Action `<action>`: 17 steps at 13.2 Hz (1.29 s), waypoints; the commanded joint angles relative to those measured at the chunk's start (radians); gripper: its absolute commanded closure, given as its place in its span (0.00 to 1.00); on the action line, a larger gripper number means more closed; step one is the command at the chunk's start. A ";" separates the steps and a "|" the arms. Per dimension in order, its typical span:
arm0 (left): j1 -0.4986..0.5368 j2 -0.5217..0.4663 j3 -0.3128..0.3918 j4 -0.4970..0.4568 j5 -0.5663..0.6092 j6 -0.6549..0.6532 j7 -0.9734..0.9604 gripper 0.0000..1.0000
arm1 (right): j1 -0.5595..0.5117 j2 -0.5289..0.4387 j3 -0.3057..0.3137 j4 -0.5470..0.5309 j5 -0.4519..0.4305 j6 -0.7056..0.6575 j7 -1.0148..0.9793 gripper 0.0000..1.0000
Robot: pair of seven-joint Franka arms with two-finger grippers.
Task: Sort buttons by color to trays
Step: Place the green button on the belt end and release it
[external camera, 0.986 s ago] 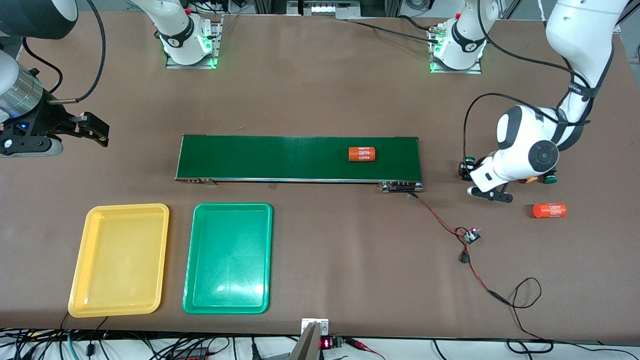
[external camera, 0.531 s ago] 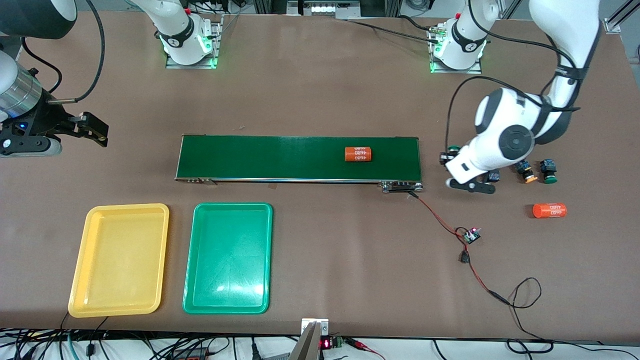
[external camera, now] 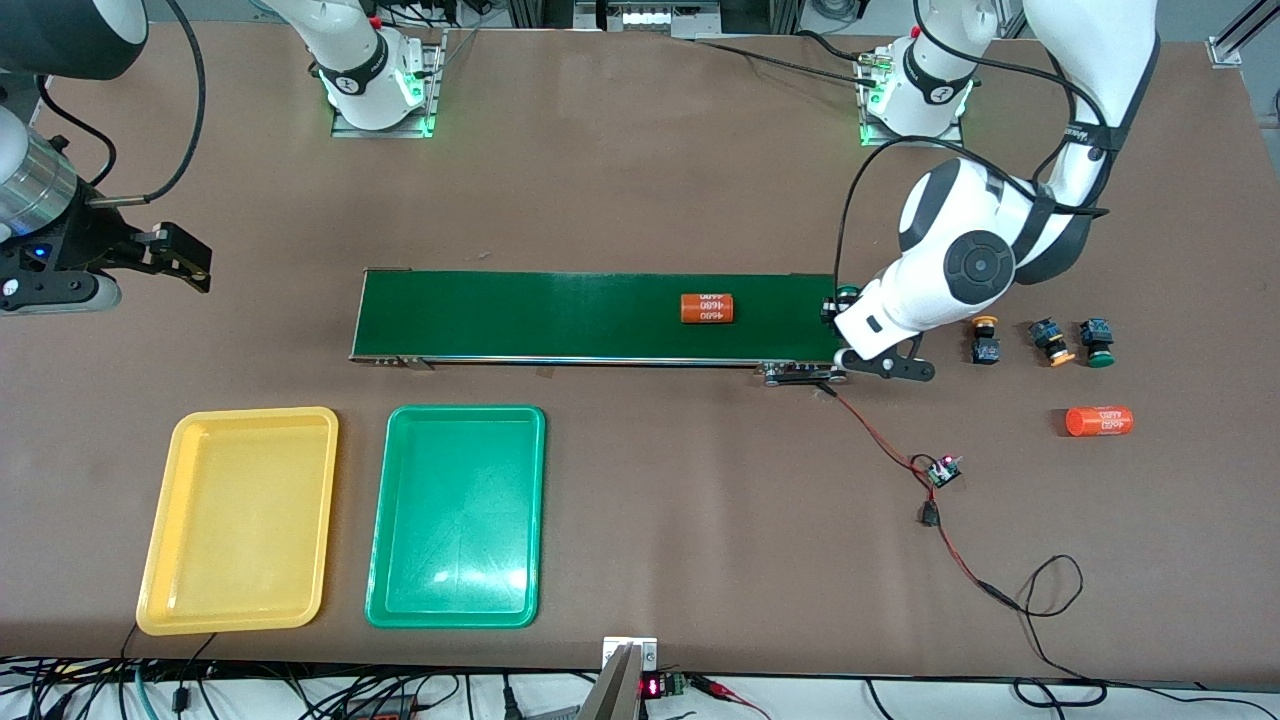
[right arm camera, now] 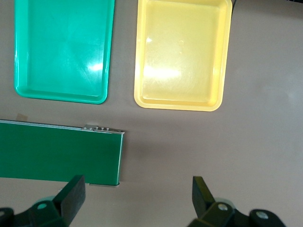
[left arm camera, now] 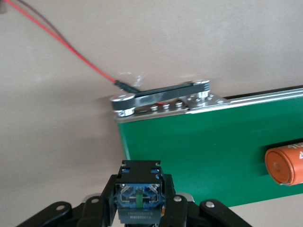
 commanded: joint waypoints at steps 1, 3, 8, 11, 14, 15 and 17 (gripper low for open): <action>-0.026 0.065 0.007 0.032 -0.013 0.047 -0.009 1.00 | -0.017 0.007 0.003 0.016 0.007 -0.029 -0.035 0.00; -0.041 0.079 0.007 0.032 -0.014 0.082 -0.012 1.00 | -0.014 0.008 0.005 0.016 0.004 -0.029 -0.049 0.00; -0.043 0.112 0.009 0.031 -0.014 0.123 -0.029 1.00 | -0.011 0.014 0.006 0.016 0.004 -0.031 -0.098 0.00; -0.047 0.126 0.009 0.029 -0.002 0.126 -0.019 0.49 | -0.003 0.014 0.006 0.016 0.002 -0.031 -0.087 0.00; -0.047 0.079 0.010 0.029 0.000 0.108 -0.016 0.00 | -0.003 0.016 0.006 0.016 0.002 -0.029 -0.081 0.00; -0.038 0.053 0.014 0.029 0.000 0.088 -0.014 0.00 | -0.005 0.017 0.008 0.015 0.002 -0.029 -0.079 0.00; 0.009 0.008 0.030 0.031 0.001 0.053 -0.012 0.00 | -0.002 0.022 0.008 0.015 0.002 -0.029 -0.078 0.00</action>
